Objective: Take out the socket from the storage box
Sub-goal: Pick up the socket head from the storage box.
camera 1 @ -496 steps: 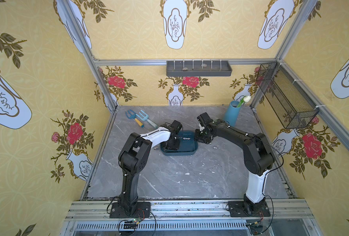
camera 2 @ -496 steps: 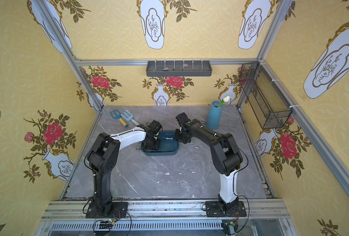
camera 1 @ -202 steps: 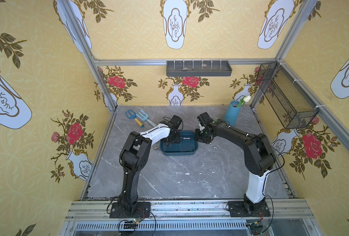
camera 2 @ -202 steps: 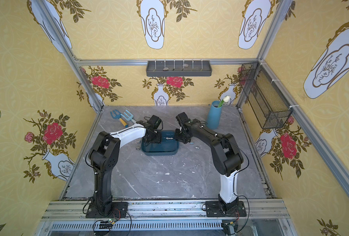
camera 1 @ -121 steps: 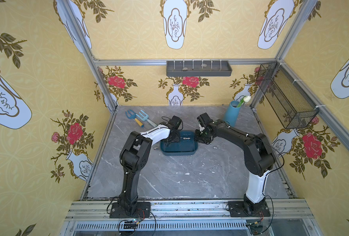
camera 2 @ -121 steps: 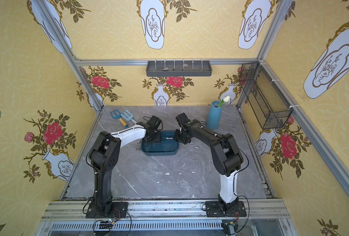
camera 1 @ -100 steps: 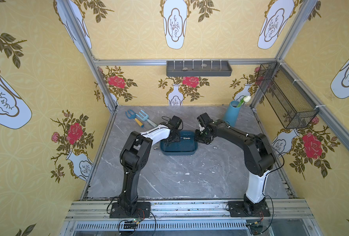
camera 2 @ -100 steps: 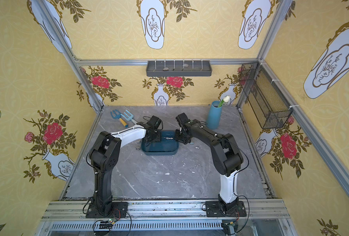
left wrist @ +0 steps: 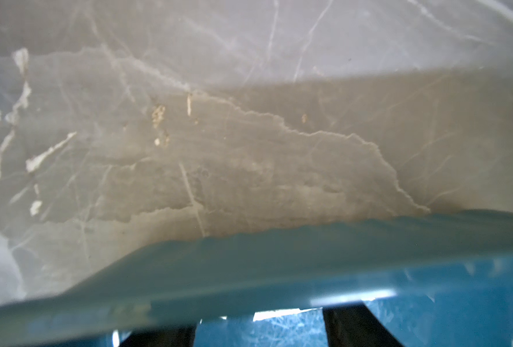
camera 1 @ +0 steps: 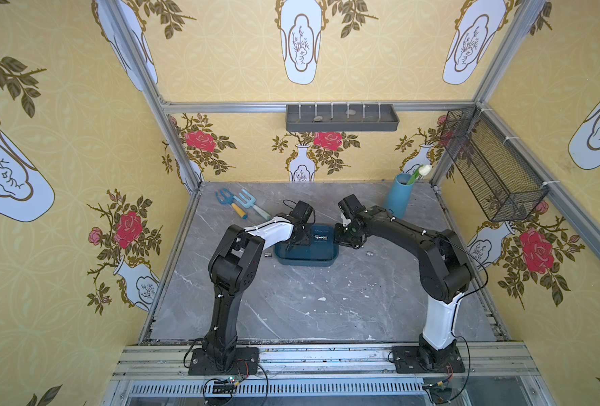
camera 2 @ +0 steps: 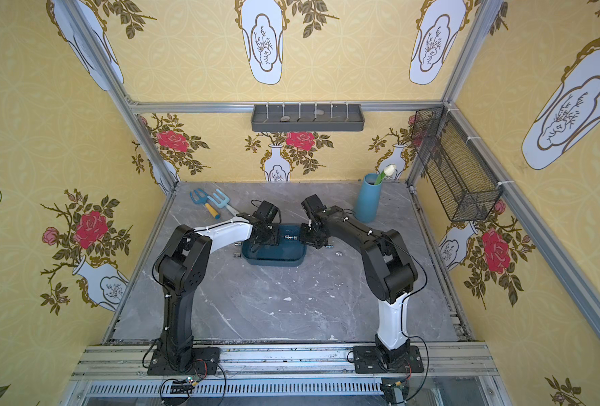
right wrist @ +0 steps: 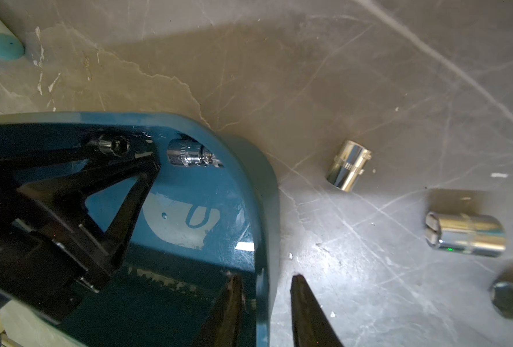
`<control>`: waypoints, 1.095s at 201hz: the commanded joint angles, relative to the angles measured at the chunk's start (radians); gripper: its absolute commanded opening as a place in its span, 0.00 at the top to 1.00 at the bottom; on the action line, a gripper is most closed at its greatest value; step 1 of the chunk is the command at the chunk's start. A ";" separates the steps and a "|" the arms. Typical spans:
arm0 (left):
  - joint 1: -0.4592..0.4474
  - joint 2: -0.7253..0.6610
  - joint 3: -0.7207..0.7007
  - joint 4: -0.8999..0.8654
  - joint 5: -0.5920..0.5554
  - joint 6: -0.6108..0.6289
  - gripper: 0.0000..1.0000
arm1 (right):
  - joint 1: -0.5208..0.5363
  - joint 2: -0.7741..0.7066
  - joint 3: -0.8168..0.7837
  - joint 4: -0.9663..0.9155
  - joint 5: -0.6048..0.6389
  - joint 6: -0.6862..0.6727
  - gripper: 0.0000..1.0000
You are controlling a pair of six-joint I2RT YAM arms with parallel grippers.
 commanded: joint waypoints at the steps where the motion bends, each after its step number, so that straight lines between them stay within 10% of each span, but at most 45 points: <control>1: -0.002 -0.010 -0.024 0.064 0.062 0.031 0.33 | 0.001 0.005 -0.001 0.019 0.001 -0.010 0.67; 220: -0.013 -0.037 -0.133 0.271 -0.096 -0.001 0.46 | 0.001 0.004 -0.009 0.023 -0.003 -0.027 0.68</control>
